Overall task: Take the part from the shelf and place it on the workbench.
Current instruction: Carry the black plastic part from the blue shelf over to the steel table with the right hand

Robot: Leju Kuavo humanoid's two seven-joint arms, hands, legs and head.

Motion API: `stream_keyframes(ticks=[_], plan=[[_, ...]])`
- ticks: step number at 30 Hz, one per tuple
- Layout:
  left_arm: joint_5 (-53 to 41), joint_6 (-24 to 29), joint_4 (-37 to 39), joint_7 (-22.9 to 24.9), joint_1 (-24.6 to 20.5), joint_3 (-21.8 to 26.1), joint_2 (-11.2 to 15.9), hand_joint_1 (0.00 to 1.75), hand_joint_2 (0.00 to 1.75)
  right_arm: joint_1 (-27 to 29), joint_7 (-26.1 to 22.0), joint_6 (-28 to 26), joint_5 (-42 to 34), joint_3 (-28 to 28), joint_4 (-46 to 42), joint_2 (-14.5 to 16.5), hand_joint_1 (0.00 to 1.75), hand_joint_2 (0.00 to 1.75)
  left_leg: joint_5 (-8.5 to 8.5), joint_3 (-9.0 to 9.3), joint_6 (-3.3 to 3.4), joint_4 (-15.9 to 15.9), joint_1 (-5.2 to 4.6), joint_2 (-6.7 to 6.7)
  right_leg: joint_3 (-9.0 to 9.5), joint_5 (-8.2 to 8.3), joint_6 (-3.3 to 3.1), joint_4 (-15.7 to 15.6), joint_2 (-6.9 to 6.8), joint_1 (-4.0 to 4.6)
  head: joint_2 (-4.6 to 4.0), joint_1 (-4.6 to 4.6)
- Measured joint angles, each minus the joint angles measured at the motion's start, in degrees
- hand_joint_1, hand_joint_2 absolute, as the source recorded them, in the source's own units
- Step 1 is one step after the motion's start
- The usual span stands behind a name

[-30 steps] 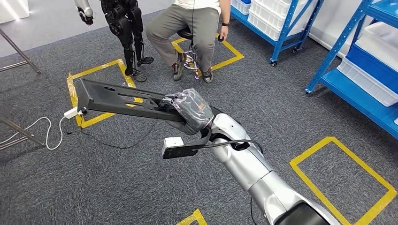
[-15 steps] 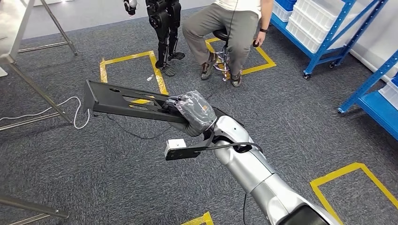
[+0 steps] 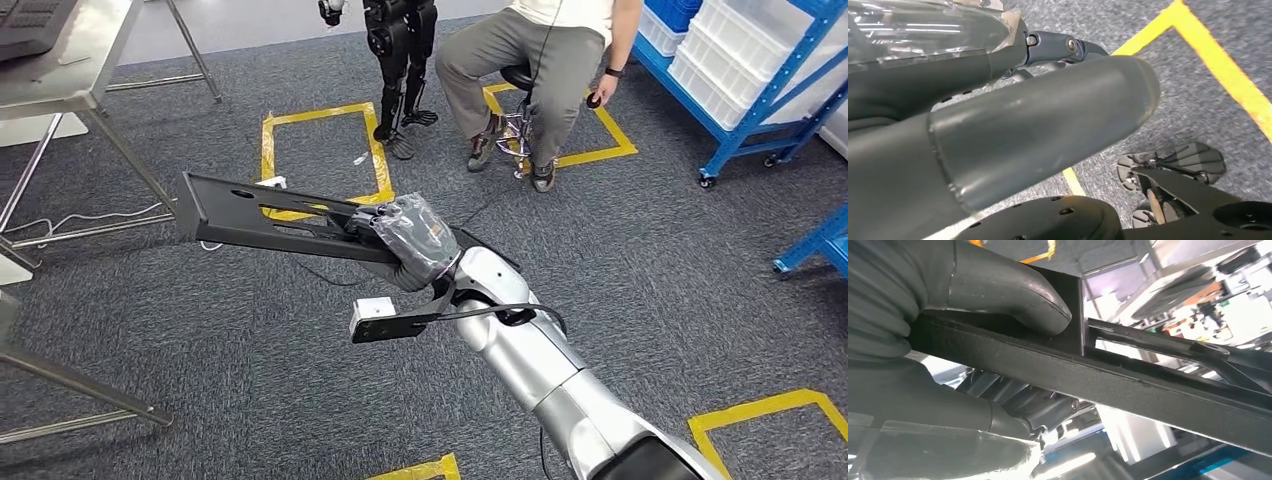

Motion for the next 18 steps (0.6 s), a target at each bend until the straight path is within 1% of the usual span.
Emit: stream_keyframes(ticks=[1, 2, 3, 4, 5, 6, 7, 8, 9, 10, 11, 12, 13, 14, 15, 16, 17, 18], plan=[[-0.06, 0.00, 0.00, 0.01, -0.02, 0.00, -0.02, 0.00, 0.00, -0.01, 0.00, -0.09, 0.00, -0.01, -0.01, 0.01, 1.75, 1.75, 1.60, 2.34, 0.16, -4.13, -0.06, 1.12, 0.07, -0.07, 0.03, 0.01, -0.52, 0.12, 0.00, -0.03], [-0.14, -0.02, -0.01, 0.02, -0.07, 0.00, -0.04, 0.00, 0.00, -0.04, 0.01, -0.22, 0.00, -0.03, -0.01, -0.02, 1.75, 1.75, 2.76, 4.36, 0.38, -7.69, -0.25, 2.09, 0.10, -0.19, 0.18, 0.04, -0.97, 0.37, 0.00, -0.01], [-0.26, -0.04, -0.01, 0.02, -0.15, 0.00, -0.07, 0.00, 0.00, -0.04, 0.03, -0.38, 0.01, -0.05, -0.02, -0.08, 1.75, 1.75, 3.41, 5.75, 0.64, -10.21, -0.45, 2.82, 0.13, -0.30, 0.35, 0.07, -1.42, 0.59, 0.00, 0.07], [-0.37, -0.07, -0.01, 0.03, -0.20, 0.00, -0.10, 0.00, 0.00, -0.02, 0.05, -0.54, 0.02, -0.08, -0.02, -0.16, 1.75, 1.75, 3.41, 6.11, 0.85, -11.02, -0.69, 3.05, 0.14, -0.42, 0.55, 0.08, -1.81, 0.79, 0.00, 0.14], [-0.48, -0.10, -0.01, 0.05, -0.25, 0.00, -0.12, 0.00, 0.00, 0.00, 0.09, -0.68, 0.03, -0.10, -0.02, -0.25, 1.75, 1.75, 3.42, 6.04, 1.12, -11.14, -0.92, 2.51, 0.17, -0.50, 0.75, 0.05, -2.29, 0.87, 0.00, 0.25], [-0.56, -0.13, -0.01, 0.07, -0.26, 0.00, -0.14, 0.00, 0.00, 0.05, 0.13, -0.77, 0.04, -0.11, -0.04, -0.29, 1.75, 1.75, 3.59, 6.07, 1.49, -11.35, -0.90, 1.89, 0.12, -0.64, 0.99, 0.06, -2.69, 0.94, 0.00, 0.31], [-0.60, -0.15, -0.01, 0.09, -0.25, 0.00, -0.17, 0.00, 0.00, 0.09, 0.14, -0.82, 0.04, -0.13, -0.07, -0.34, 1.75, 1.75, 3.78, 6.20, 1.85, -11.62, -0.86, 1.34, 0.00, -0.98, 1.22, 0.44, -2.37, 0.88, 0.00, 0.33], [-0.63, -0.16, -0.01, 0.12, -0.27, 0.00, -0.21, 0.00, 0.00, 0.13, 0.15, -0.87, 0.04, -0.15, -0.11, -0.40, 1.75, 1.75, 4.02, 6.35, 2.29, -11.89, -0.75, 0.81, -0.48, -1.66, 1.30, 1.57, -1.49, 0.80, 0.00, 0.35], [-0.68, -0.17, -0.01, 0.16, -0.33, 0.00, -0.25, 0.00, 0.00, 0.20, 0.14, -0.92, 0.04, -0.18, -0.15, -0.55, 1.75, 1.75, 4.23, 6.51, 2.68, -12.15, -0.60, 0.28, -1.51, -2.78, 1.28, 3.84, -0.20, 0.71, 0.00, 0.42], [-0.74, -0.19, -0.01, 0.19, -0.41, 0.00, -0.29, 0.00, 0.00, 0.34, 0.14, -0.98, 0.04, -0.21, -0.16, -0.80, 1.75, 1.75, 4.30, 6.53, 2.88, -12.20, -0.59, -0.29, -3.06, -4.24, 1.08, 7.33, 1.25, 0.47, 0.00, 0.50], [-0.79, -0.19, -0.01, 0.22, -0.49, 0.00, -0.31, 0.00, 0.00, 0.60, 0.14, -1.02, 0.05, -0.22, -0.16, -1.07, 1.75, 1.75, 4.34, 6.51, 3.03, -12.20, -0.56, -0.97, -5.05, -5.74, 0.93, 11.38, 2.16, 0.37, 0.00, 0.57], [-0.83, -0.20, -0.01, 0.25, -0.53, 0.00, -0.33, 0.00, 0.00, 0.93, 0.14, -1.04, 0.06, -0.24, -0.16, -1.38, 1.75, 1.75, 4.33, 6.50, 3.07, -12.20, -0.56, -1.73, -6.87, -6.82, 0.94, 14.86, 2.64, 0.30, 0.00, 0.65], [-0.85, -0.21, -0.01, 0.30, -0.52, 0.00, -0.34, 0.00, 0.00, 1.27, 0.14, -1.05, 0.08, -0.24, -0.15, -1.62, 1.75, 1.75, 4.33, 6.49, 3.07, -12.18, -0.56, -2.53, -7.96, -7.15, 1.17, 16.72, 2.89, 0.24, 0.00, 0.66], [-0.85, -0.22, -0.01, 0.34, -0.49, 0.00, -0.36, 0.00, 0.00, 1.53, 0.14, -1.05, 0.08, -0.25, -0.15, -1.76, 1.75, 1.75, 4.33, 6.50, 3.06, -12.15, -0.56, -3.28, -7.96, -6.53, 1.58, 16.22, 3.03, 0.17, 0.00, 0.67], [-0.85, -0.24, -0.01, 0.39, -0.46, 0.00, -0.39, 0.00, 0.00, 1.66, 0.14, -1.06, 0.08, -0.25, -0.15, -1.84, 1.75, 1.75, 4.33, 6.53, 3.01, -12.11, -0.55, -4.01, -6.81, -5.08, 2.09, 13.41, 3.26, 0.01, 0.00, 0.66], [-0.85, -0.25, -0.01, 0.42, -0.44, 0.00, -0.43, 0.00, 0.00, 1.69, 0.13, -1.07, 0.08, -0.24, -0.16, -1.86, 1.75, 1.75, 4.32, 6.53, 2.92, -12.04, -0.53, -4.72, -4.94, -3.24, 2.64, 9.20, 4.02, -0.29, 0.00, 0.68], [-0.85, -0.26, -0.01, 0.43, -0.45, 0.00, -0.46, 0.00, 0.00, 1.68, 0.13, -1.08, 0.08, -0.25, -0.16, -1.87, 1.75, 1.75, 4.25, 6.45, 2.71, -11.87, -0.64, -5.37, -3.11, -1.66, 2.93, 5.28, 4.96, -0.52, 0.00, 0.68], [-0.85, -0.27, -0.01, 0.43, -0.45, 0.00, -0.49, 0.00, 0.00, 1.69, 0.13, -1.09, 0.09, -0.25, -0.17, -1.87, 1.75, 1.75, 4.21, 6.34, 2.43, -11.75, -0.72, -5.97, -1.72, -0.54, 2.94, 2.40, 5.65, -0.72, 0.00, 0.63]])
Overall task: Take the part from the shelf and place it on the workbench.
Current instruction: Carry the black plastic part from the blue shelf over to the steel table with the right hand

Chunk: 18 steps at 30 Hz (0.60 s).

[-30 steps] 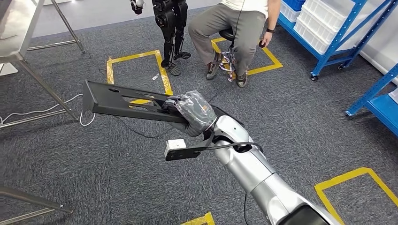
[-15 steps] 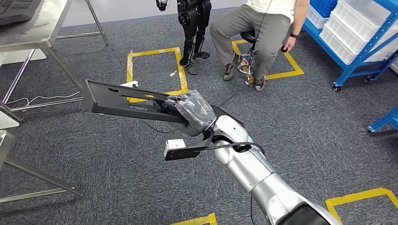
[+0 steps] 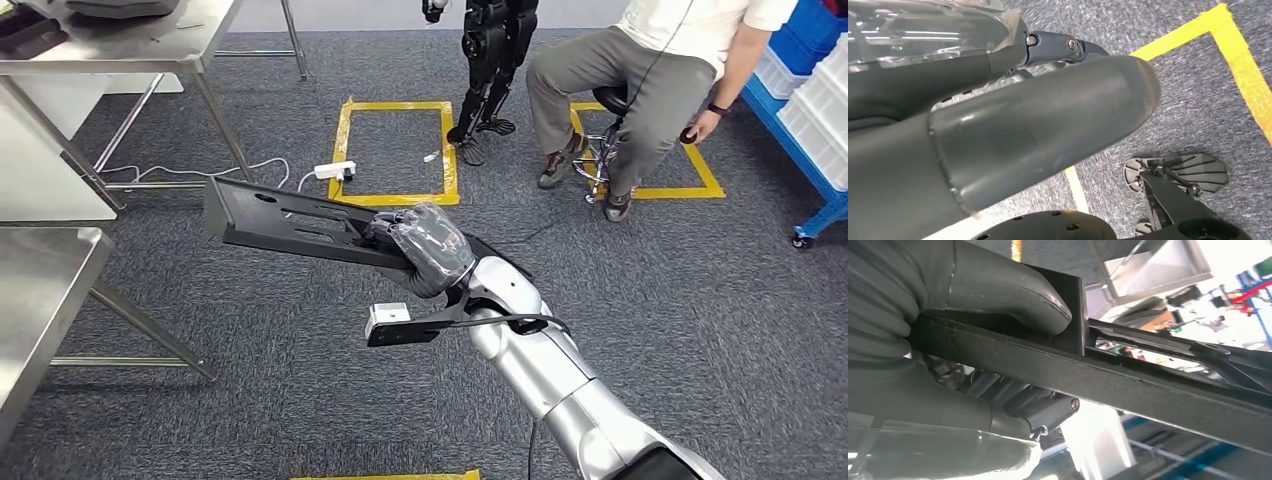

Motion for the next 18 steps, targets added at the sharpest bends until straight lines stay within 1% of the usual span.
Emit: stream_keyframes(ticks=[1, 2, 3, 4, 5, 6, 7, 8, 9, 10, 11, 12, 13, 14, 15, 16, 17, 18], plan=[[0.00, 0.00, 0.01, 0.00, 0.04, 0.00, -0.01, 0.00, 0.00, 0.04, -0.01, -0.01, 0.01, 0.00, 0.00, -0.01, 1.75, 1.75, -0.02, -0.15, -0.31, 0.09, -0.03, -0.46, 0.73, 0.55, -0.22, -1.45, 0.48, -0.03, 0.00, -0.04], [0.00, 0.00, 0.01, 0.01, 0.11, 0.00, -0.01, 0.00, 0.00, 0.09, -0.01, -0.02, 0.02, 0.00, 0.00, 0.01, 1.75, 1.75, 0.01, -0.30, -0.66, 0.11, 0.00, -0.87, 0.89, 0.66, -0.63, -1.67, 0.27, 0.14, 0.00, -0.08], [0.00, 0.00, 0.02, 0.01, 0.19, 0.00, -0.01, 0.00, 0.00, 0.11, -0.01, -0.02, 0.03, 0.01, -0.01, 0.07, 1.75, 1.75, 0.06, -0.42, -0.98, 0.02, 0.17, -1.22, 0.95, 0.78, -1.05, -1.74, -0.25, 0.18, 0.00, -0.10], [0.00, 0.00, 0.02, 0.01, 0.27, 0.00, 0.00, 0.00, 0.00, 0.08, 0.01, -0.02, 0.04, 0.02, -0.02, 0.17, 1.75, 1.75, -0.11, -0.58, -1.26, 0.22, 0.27, -0.88, 1.04, 0.91, -1.44, -1.87, -0.69, 0.20, 0.00, -0.12], [0.00, 0.00, 0.02, 0.01, 0.31, 0.00, 0.01, 0.00, 0.00, 0.01, 0.01, -0.03, 0.04, 0.02, -0.04, 0.32, 1.75, 1.75, -0.70, -0.99, -1.53, 1.04, 0.28, 0.05, 1.14, 1.02, -1.83, -2.03, -1.15, 0.15, 0.00, -0.24], [0.00, 0.00, 0.02, 0.01, 0.29, 0.00, 0.01, 0.00, 0.00, -0.05, -0.01, -0.05, 0.03, 0.03, -0.08, 0.45, 1.75, 1.75, -1.88, -1.92, -1.75, 3.01, 0.26, 1.44, 1.25, 1.07, -2.25, -2.19, -1.66, 0.10, 0.00, -0.41], [0.00, 0.00, 0.02, 0.02, 0.25, 0.00, 0.00, 0.00, 0.00, -0.08, -0.02, -0.07, 0.04, 0.03, -0.10, 0.52, 1.75, 1.75, -3.48, -3.30, -1.91, 5.95, 0.23, 3.05, 1.33, 1.03, -2.58, -2.25, -2.18, 0.18, 0.00, -0.56], [0.00, -0.01, 0.02, 0.02, 0.22, 0.00, -0.02, 0.00, 0.00, -0.03, -0.03, -0.09, 0.03, 0.03, -0.13, 0.54, 1.75, 1.75, -5.25, -5.16, -2.06, 9.71, 0.25, 4.17, 1.35, 0.93, -2.84, -2.24, -2.76, 0.34, 0.00, -0.68], [0.00, -0.01, 0.02, 0.02, 0.21, 0.00, -0.03, 0.00, 0.00, 0.06, -0.04, -0.10, 0.04, 0.03, -0.13, 0.50, 1.75, 1.75, -6.65, -6.98, -2.18, 13.27, 0.31, 4.78, 1.37, 0.84, -3.03, -2.24, -3.39, 0.53, 0.00, -0.69], [0.01, -0.02, 0.03, 0.02, 0.24, 0.00, -0.04, 0.00, 0.00, 0.16, -0.04, -0.11, 0.05, 0.04, -0.13, 0.46, 1.75, 1.75, -7.20, -8.18, -2.24, 15.50, 0.35, 5.07, 1.37, 0.76, -3.13, -2.23, -4.02, 0.67, 0.00, -0.68], [0.01, -0.03, 0.03, 0.02, 0.27, 0.00, -0.05, 0.00, 0.00, 0.23, -0.04, -0.12, 0.08, 0.05, -0.13, 0.45, 1.75, 1.75, -6.71, -8.39, -2.24, 15.76, 0.36, 5.26, 1.39, 0.69, -3.20, -2.23, -4.66, 0.78, 0.00, -0.70], [0.00, -0.06, 0.04, 0.01, 0.29, 0.00, -0.05, 0.00, 0.00, 0.22, -0.04, -0.15, 0.18, 0.06, -0.13, 0.46, 1.75, 1.75, -5.18, -7.28, -2.17, 13.55, 0.36, 5.54, 1.45, 0.62, -3.26, -2.23, -5.24, 0.85, 0.00, -0.69], [-0.04, -0.10, 0.04, -0.01, 0.29, 0.00, -0.05, 0.00, 0.00, 0.17, -0.04, -0.20, 0.30, 0.07, -0.13, 0.47, 1.75, 1.75, -3.18, -5.25, -2.00, 9.73, 0.33, 6.22, 1.56, 0.51, -3.27, -2.23, -5.80, 0.92, 0.00, -0.71], [-0.09, -0.15, 0.04, -0.02, 0.25, 0.00, -0.05, 0.00, 0.00, 0.10, -0.04, -0.28, 0.41, 0.07, -0.13, 0.48, 1.75, 1.75, -1.68, -3.10, -1.79, 5.75, 0.10, 7.24, 1.67, 0.39, -3.20, -2.22, -6.28, 1.13, 0.00, -0.71], [-0.13, -0.21, 0.04, -0.05, 0.20, 0.00, -0.06, 0.00, 0.00, 0.01, -0.03, -0.37, 0.52, 0.05, -0.13, 0.46, 1.75, 1.75, -0.73, -1.48, -1.50, 2.71, -0.11, 7.99, 1.74, 0.26, -3.08, -2.22, -6.69, 1.33, 0.00, -0.63], [-0.18, -0.29, 0.04, -0.07, 0.16, 0.00, -0.07, 0.00, 0.00, -0.05, -0.02, -0.47, 0.56, 0.04, -0.11, 0.46, 1.75, 1.75, -0.44, -0.63, -1.23, 1.07, -0.34, 8.50, 1.80, 0.15, -2.92, -2.23, -7.06, 1.51, 0.00, -0.62], [-0.20, -0.38, 0.04, -0.08, 0.12, 0.00, -0.07, 0.00, 0.00, -0.09, -0.01, -0.56, 0.58, 0.04, -0.10, 0.46, 1.75, 1.75, -0.60, -0.49, -0.98, 0.63, -0.60, 8.42, 1.85, 0.07, -2.74, -2.27, -7.44, 1.64, 0.00, -0.54], [-0.21, -0.46, 0.04, -0.09, 0.12, 0.00, -0.07, 0.00, 0.00, -0.13, 0.01, -0.62, 0.60, 0.04, -0.09, 0.49, 1.75, 1.75, -0.50, -0.50, -0.70, 0.46, -0.64, 7.81, 1.99, -0.01, -2.54, -2.33, -7.88, 1.66, 0.00, -0.51]])
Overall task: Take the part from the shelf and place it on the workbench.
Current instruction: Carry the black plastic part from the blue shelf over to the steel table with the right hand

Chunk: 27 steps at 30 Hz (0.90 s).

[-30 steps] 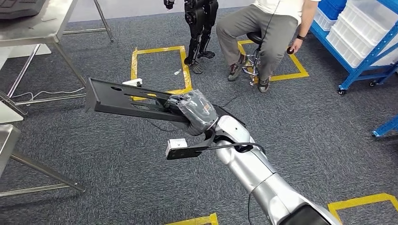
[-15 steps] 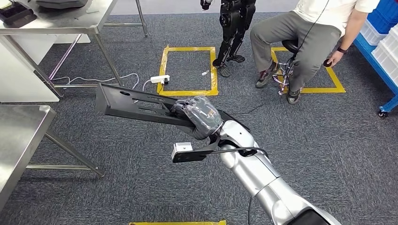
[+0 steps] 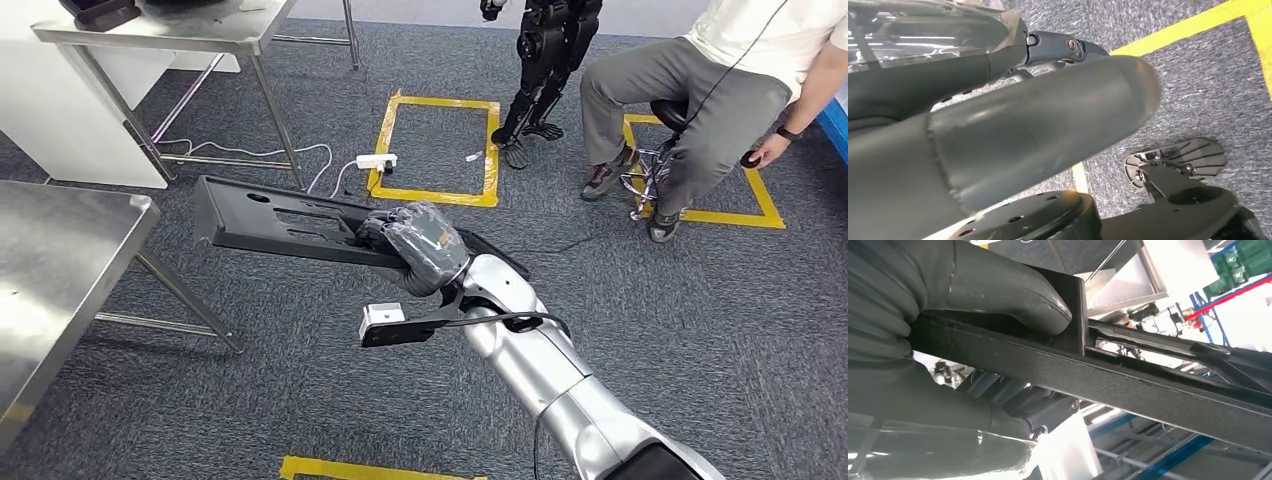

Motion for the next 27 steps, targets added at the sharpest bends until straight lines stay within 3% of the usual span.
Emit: stream_keyframes(ticks=[1, 3, 6, 7, 8, 9, 11, 12, 14, 16, 17, 19, 21, 23, 24, 27], plan=[[-0.02, -0.05, 0.00, 0.00, 0.01, 0.00, -0.01, 0.00, 0.00, -0.02, 0.01, -0.05, 0.01, -0.01, 0.01, 0.04, 1.75, 1.75, 0.15, 0.19, 0.31, -0.28, 0.13, -0.48, -0.01, -0.21, 0.25, 0.08, -0.14, 0.05, 0.00, -0.01], [-0.07, -0.09, -0.01, -0.01, -0.05, 0.00, -0.09, 0.00, 0.00, -0.15, -0.01, -0.14, 0.02, -0.04, 0.03, 0.07, 1.75, 1.75, 0.54, 0.68, 1.00, -0.95, 0.41, -1.49, -0.86, -1.59, 0.53, 2.39, 1.45, -0.05, 0.00, 0.03], [-0.13, -0.10, -0.02, -0.02, -0.28, -0.02, -0.21, 0.00, 0.00, -0.04, -0.07, -0.23, 0.04, -0.06, 0.32, -0.38, 1.75, 1.75, 0.79, 0.86, 1.50, -1.17, 0.62, -3.35, -5.99, -5.60, 0.30, 12.99, 4.76, -0.58, 0.00, 0.20], [-0.14, -0.11, -0.02, -0.02, -0.29, -0.02, -0.24, 0.00, 0.00, 0.13, -0.07, -0.23, 0.07, -0.05, 0.48, -0.58, 1.75, 1.75, 0.79, 0.85, 1.51, -1.15, 0.63, -4.09, -7.44, -6.22, 0.46, 15.57, 5.03, -0.67, 0.00, 0.26], [-0.14, -0.12, -0.01, -0.02, -0.26, -0.02, -0.26, 0.00, 0.00, 0.25, -0.05, -0.23, 0.12, -0.05, 0.62, -0.71, 1.75, 1.75, 0.79, 0.84, 1.50, -1.12, 0.64, -4.84, -7.90, -5.94, 0.84, 16.00, 5.15, -0.79, 0.00, 0.28], [-0.16, -0.14, -0.01, -0.02, -0.22, -0.02, -0.28, 0.00, 0.00, 0.31, -0.05, -0.23, 0.16, -0.05, 0.72, -0.79, 1.75, 1.75, 0.78, 0.85, 1.46, -1.05, 0.68, -5.56, -7.27, -4.79, 1.36, 14.18, 5.31, -0.97, 0.00, 0.29], [-0.27, -0.17, -0.02, -0.03, -0.19, -0.02, -0.36, 0.00, 0.00, 0.24, -0.06, -0.24, 0.27, -0.05, 0.81, -0.83, 1.75, 1.75, 0.69, 0.79, 1.19, -0.80, 0.78, -6.87, -3.93, -1.33, 2.51, 6.31, 6.70, -1.63, 0.00, 0.32], [-0.37, -0.19, -0.02, -0.05, -0.21, -0.02, -0.39, 0.00, 0.00, 0.17, -0.07, -0.25, 0.32, -0.05, 0.85, -0.81, 1.75, 1.75, 0.61, 0.65, 0.91, -0.59, 0.73, -7.42, -2.45, -0.06, 2.71, 3.10, 7.46, -1.88, 0.00, 0.33], [-0.57, -0.21, -0.01, -0.08, -0.16, -0.02, -0.39, 0.00, 0.00, 0.12, -0.04, -0.28, 0.44, -0.05, 0.99, -0.81, 1.75, 1.75, 0.62, 0.27, 0.22, -0.46, 0.68, -8.19, -1.33, 0.83, 2.35, 0.73, 8.18, -1.87, 0.00, 0.32], [-0.69, -0.23, 0.00, -0.10, -0.05, -0.02, -0.34, 0.00, 0.00, 0.06, 0.03, -0.31, 0.52, -0.05, 1.11, -0.75, 1.75, 1.75, 0.70, -0.03, -0.43, -0.49, 0.88, -8.63, -1.22, 1.12, 1.54, 0.64, 7.36, -1.68, 0.00, 0.31], [-0.72, -0.23, 0.00, -0.11, -0.01, -0.02, -0.32, 0.00, 0.00, 0.00, 0.07, -0.32, 0.54, -0.05, 1.14, -0.66, 1.75, 1.75, 0.38, -0.27, -0.70, -0.07, 0.92, -8.06, -1.18, 1.21, 1.15, 0.53, 6.95, -1.73, 0.00, 0.27], [-0.73, -0.23, 0.00, -0.11, -0.07, -0.02, -0.31, 0.00, 0.00, -0.19, 0.07, -0.37, 0.54, -0.07, 1.16, -0.45, 1.75, 1.75, -1.83, -1.90, -1.13, 3.47, 0.90, -5.55, -1.05, 1.29, 0.40, 0.33, 6.08, -1.85, 0.00, -0.08], [-0.73, -0.23, 0.00, -0.11, -0.13, -0.02, -0.36, 0.00, 0.00, -0.19, 0.06, -0.41, 0.54, -0.08, 1.30, -0.45, 1.75, 1.75, -5.39, -5.45, -1.46, 10.81, 0.90, -3.22, -1.00, 1.12, -0.08, 0.34, 5.01, -1.45, 0.00, -0.34], [-0.75, -0.23, 0.00, -0.11, -0.10, -0.02, -0.39, 0.00, 0.00, -0.04, 0.06, -0.42, 0.54, -0.07, 1.55, -0.51, 1.75, 1.75, -6.62, -7.78, -1.55, 15.44, 0.95, -2.58, -0.97, 0.98, -0.27, 0.35, 3.73, -1.12, 0.00, -0.32], [-0.77, -0.23, 0.00, -0.11, -0.08, -0.02, -0.40, 0.00, 0.00, -0.01, 0.06, -0.44, 0.54, -0.07, 1.65, -0.50, 1.75, 1.75, -5.59, -7.25, -1.45, 14.42, 0.94, -2.43, -0.93, 0.92, -0.33, 0.36, 3.16, -1.03, 0.00, -0.33], [-0.81, -0.23, -0.01, -0.11, -0.13, -0.01, -0.36, 0.00, 0.00, -0.26, -0.08, -0.52, 0.54, -0.16, 1.78, -0.45, 1.75, 1.75, -0.84, -1.48, -0.66, 3.69, 0.58, -0.36, -0.68, 0.69, -0.38, 0.36, 1.65, -0.61, 0.00, -0.32]])
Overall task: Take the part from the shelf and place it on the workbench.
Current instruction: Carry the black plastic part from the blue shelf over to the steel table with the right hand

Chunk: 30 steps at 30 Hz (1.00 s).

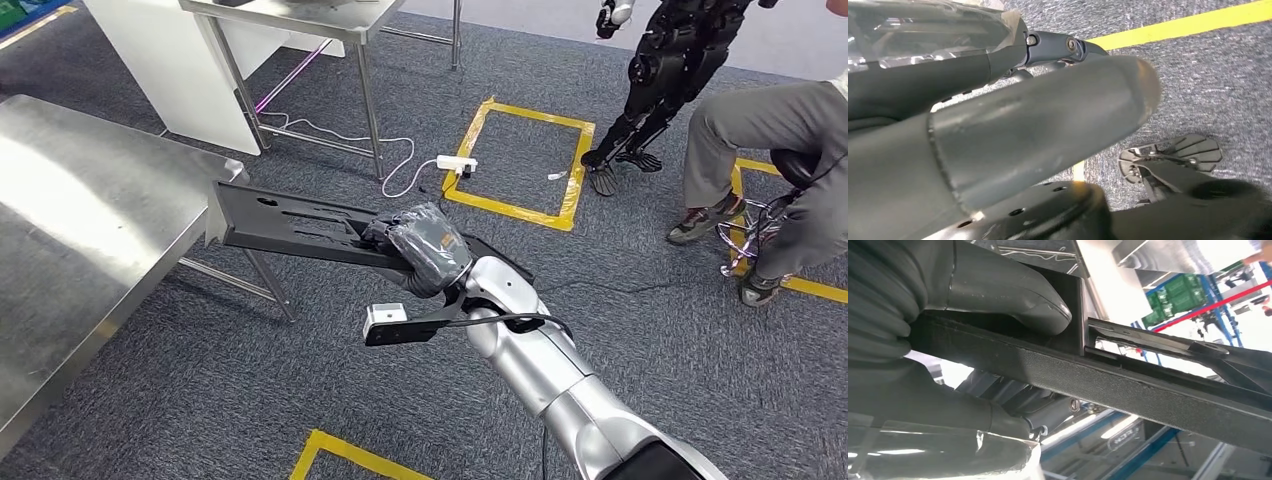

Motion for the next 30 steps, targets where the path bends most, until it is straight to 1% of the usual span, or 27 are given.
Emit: stream_keyframes(ticks=[1, 2, 4, 5, 6, 7, 8, 9, 10, 11, 12, 13, 14, 15, 16, 17, 19, 20, 22, 23, 24, 25, 26, 27, 28, 29, 30], plan=[[0.00, 0.00, 0.00, 0.00, -0.04, 0.00, 0.02, 0.00, 0.00, -0.15, -0.07, -0.04, 0.00, -0.07, 0.04, 0.03, 1.75, 1.75, 0.62, 1.26, 0.32, -2.41, -0.25, 0.68, 0.02, -0.09, 0.08, 0.01, -0.36, 0.19, 0.00, 0.04], [0.00, 0.00, 0.00, 0.00, -0.06, 0.01, 0.03, 0.00, 0.00, -0.25, -0.11, -0.09, 0.00, -0.13, 0.08, 0.06, 1.75, 1.75, 0.62, 1.68, 0.59, -3.38, -0.52, 1.03, 0.03, -0.17, 0.22, -0.01, -0.72, 0.34, 0.00, 0.06], [0.00, 0.00, 0.00, 0.01, -0.04, 0.01, 0.08, 0.00, 0.00, -0.37, -0.14, -0.16, 0.01, -0.21, 0.13, 0.28, 1.75, 1.75, 0.71, 1.71, 1.19, -3.75, -0.72, 0.20, 0.17, -0.30, 0.66, -0.14, -1.42, 0.48, 0.00, 0.13], [0.00, 0.00, 0.00, 0.01, -0.01, 0.01, 0.05, 0.00, 0.00, -0.41, -0.14, -0.17, 0.02, -0.23, 0.13, 0.40, 1.75, 1.75, 0.90, 1.93, 1.52, -4.11, -0.61, -0.28, 0.11, -0.53, 0.92, 0.10, -1.11, 0.45, 0.00, 0.16], [0.00, 0.01, 0.00, 0.01, -0.03, 0.02, 0.02, 0.00, 0.00, -0.48, -0.16, -0.18, 0.04, -0.26, 0.14, 0.53, 1.75, 1.75, 1.16, 2.18, 1.91, -4.47, -0.42, -0.75, -0.27, -1.12, 1.08, 1.06, -0.22, 0.39, 0.00, 0.18], [0.00, 0.01, 0.00, 0.01, -0.08, 0.02, -0.02, 0.00, 0.00, -0.56, -0.19, -0.20, 0.08, -0.28, 0.17, 0.60, 1.75, 1.75, 1.40, 2.44, 2.24, -4.82, -0.20, -1.21, -1.18, -2.14, 1.11, 3.14, 0.99, 0.31, 0.00, 0.27], [0.00, 0.02, 0.01, 0.01, -0.15, 0.03, -0.08, 0.00, 0.00, -0.60, -0.22, -0.20, 0.15, -0.29, 0.26, 0.55, 1.75, 1.75, 1.51, 2.52, 2.42, -4.95, -0.10, -1.74, -2.72, -3.51, 1.02, 6.37, 2.25, 0.09, 0.00, 0.36], [0.00, 0.02, 0.01, 0.01, -0.23, 0.04, -0.09, 0.00, 0.00, -0.57, -0.22, -0.22, 0.22, -0.29, 0.38, 0.48, 1.75, 1.75, 1.57, 2.50, 2.55, -4.96, -0.04, -2.36, -4.59, -4.99, 0.91, 10.28, 2.98, -0.03, 0.00, 0.43], [0.00, 0.02, 0.01, 0.01, -0.26, 0.05, -0.10, 0.00, 0.00, -0.46, -0.21, -0.22, 0.28, -0.29, 0.52, 0.36, 1.75, 1.75, 1.56, 2.48, 2.56, -4.95, -0.04, -3.07, -6.36, -6.04, 0.95, 13.71, 3.28, -0.12, 0.00, 0.50], [0.00, 0.02, 0.01, 0.01, -0.23, 0.07, -0.11, 0.00, 0.00, -0.31, -0.19, -0.22, 0.32, -0.29, 0.67, 0.25, 1.75, 1.75, 1.56, 2.47, 2.55, -4.93, -0.04, -3.80, -7.47, -6.37, 1.19, 15.59, 3.38, -0.20, 0.00, 0.49], [-0.01, 0.02, 0.01, 0.00, -0.18, 0.10, -0.14, 0.00, 0.00, -0.19, -0.17, -0.23, 0.33, -0.29, 0.76, 0.22, 1.75, 1.75, 1.55, 2.48, 2.53, -4.88, -0.03, -4.50, -7.53, -5.76, 1.61, 15.23, 3.47, -0.31, 0.00, 0.49], [-0.03, 0.02, 0.01, 0.01, -0.14, 0.14, -0.17, 0.00, 0.00, -0.15, -0.17, -0.23, 0.33, -0.29, 0.81, 0.22, 1.75, 1.75, 1.52, 2.50, 2.46, -4.79, 0.00, -5.19, -6.48, -4.30, 2.16, 12.56, 3.68, -0.48, 0.00, 0.48], [-0.08, 0.02, 0.01, 0.01, -0.12, 0.17, -0.21, 0.00, 0.00, -0.17, -0.18, -0.24, 0.33, -0.29, 0.83, 0.24, 1.75, 1.75, 1.45, 2.48, 2.33, -4.65, 0.04, -5.84, -4.68, -2.45, 2.72, 8.46, 4.31, -0.75, 0.00, 0.49], [-0.12, 0.02, 0.01, 0.01, -0.12, 0.20, -0.25, 0.00, 0.00, -0.22, -0.18, -0.24, 0.32, -0.29, 0.85, 0.26, 1.75, 1.75, 1.34, 2.40, 2.09, -4.44, 0.00, -6.42, -2.99, -0.96, 3.04, 4.67, 5.15, -0.96, 0.00, 0.50], [-0.15, 0.02, 0.01, 0.01, -0.12, 0.21, -0.26, 0.00, 0.00, -0.25, -0.18, -0.25, 0.32, -0.29, 0.87, 0.26, 1.75, 1.75, 1.24, 2.26, 1.78, -4.26, -0.05, -6.92, -1.70, 0.09, 3.10, 1.85, 5.74, -1.12, 0.00, 0.52], [-0.16, 0.02, 0.01, 0.01, -0.07, 0.22, -0.27, 0.00, 0.00, -0.24, -0.18, -0.25, 0.32, -0.28, 0.90, 0.30, 1.75, 1.75, 1.21, 2.08, 1.43, -4.16, -0.05, -7.31, -1.04, 0.55, 2.90, 0.44, 6.12, -1.14, 0.00, 0.49], [-0.15, 0.02, 0.01, 0.01, 0.11, 0.23, -0.22, 0.00, 0.00, -0.21, -0.17, -0.25, 0.33, -0.27, 0.94, 0.47, 1.75, 1.75, 1.32, 1.74, 0.70, -4.23, 0.10, -7.88, -0.85, 0.77, 2.11, 0.07, 5.55, -1.00, 0.00, 0.48], [-0.15, 0.02, 0.01, 0.01, 0.20, 0.23, -0.19, 0.00, 0.00, -0.23, -0.17, -0.25, 0.33, -0.27, 0.94, 0.61, 1.75, 1.75, 1.21, 1.58, 0.38, -4.09, 0.20, -7.54, -0.80, 0.92, 1.74, -0.04, 5.22, -1.03, 0.00, 0.45], [-0.15, 0.02, 0.01, 0.01, 0.20, 0.23, -0.14, 0.00, 0.00, -0.32, -0.18, -0.26, 0.32, -0.27, 0.94, 0.90, 1.75, 1.75, -0.42, 0.38, -0.18, -1.55, 0.21, -5.31, -0.63, 1.06, 0.93, -0.33, 4.45, -1.22, 0.00, 0.10], [-0.16, 0.02, 0.01, 0.00, 0.16, 0.23, -0.16, 0.00, 0.00, -0.35, -0.19, -0.27, 0.32, -0.27, 0.96, 0.97, 1.75, 1.75, -2.04, -0.99, -0.41, 1.42, 0.25, -3.87, -0.56, 1.01, 0.61, -0.37, 4.00, -1.16, 0.00, -0.08], [-0.16, 0.01, 0.01, -0.01, 0.12, 0.23, -0.19, 0.00, 0.00, -0.34, -0.20, -0.27, 0.32, -0.27, 1.00, 1.00, 1.75, 1.75, -3.82, -2.82, -0.64, 5.12, 0.31, -2.94, -0.52, 0.90, 0.34, -0.37, 3.48, -1.05, 0.00, -0.24], [-0.16, 0.00, 0.01, -0.01, 0.12, 0.23, -0.20, 0.00, 0.00, -0.28, -0.21, -0.27, 0.32, -0.27, 1.07, 0.96, 1.75, 1.75, -5.25, -4.69, -0.82, 8.79, 0.44, -2.55, -0.49, 0.82, 0.16, -0.36, 2.89, -0.93, 0.00, -0.23], [-0.16, 0.00, 0.01, -0.02, 0.14, 0.23, -0.21, 0.00, 0.00, -0.18, -0.22, -0.27, 0.33, -0.26, 1.13, 0.92, 1.75, 1.75, -5.83, -5.98, -0.94, 11.17, 0.51, -2.37, -0.46, 0.75, 0.08, -0.36, 2.30, -0.84, 0.00, -0.22], [-0.16, 0.01, 0.01, -0.02, 0.17, 0.24, -0.21, 0.00, 0.00, -0.10, -0.23, -0.27, 0.33, -0.26, 1.18, 0.92, 1.75, 1.75, -5.37, -6.26, -0.99, 11.52, 0.56, -2.23, -0.43, 0.70, 0.03, -0.36, 1.74, -0.79, 0.00, -0.25], [-0.17, 0.01, 0.01, -0.02, 0.18, 0.24, -0.21, 0.00, 0.00, -0.06, -0.26, -0.27, 0.33, -0.26, 1.20, 0.92, 1.75, 1.75, -3.95, -5.39, -0.96, 9.67, 0.60, -1.97, -0.36, 0.62, 0.02, -0.35, 1.22, -0.76, 0.00, -0.24], [-0.17, 0.02, 0.01, -0.02, 0.17, 0.25, -0.19, 0.00, 0.00, -0.08, -0.29, -0.27, 0.33, -0.26, 1.20, 0.94, 1.75, 1.75, -1.98, -3.41, -0.81, 5.90, 0.59, -1.28, -0.24, 0.54, 0.04, -0.35, 0.75, -0.71, 0.00, -0.26], [-0.17, 0.03, 0.01, -0.02, 0.13, 0.25, -0.17, 0.00, 0.00, -0.14, -0.33, -0.27, 0.33, -0.27, 1.20, 0.95, 1.75, 1.75, -0.49, -1.27, -0.60, 1.87, 0.38, -0.04, -0.11, 0.42, 0.15, -0.34, 0.33, -0.55, 0.00, -0.26]])
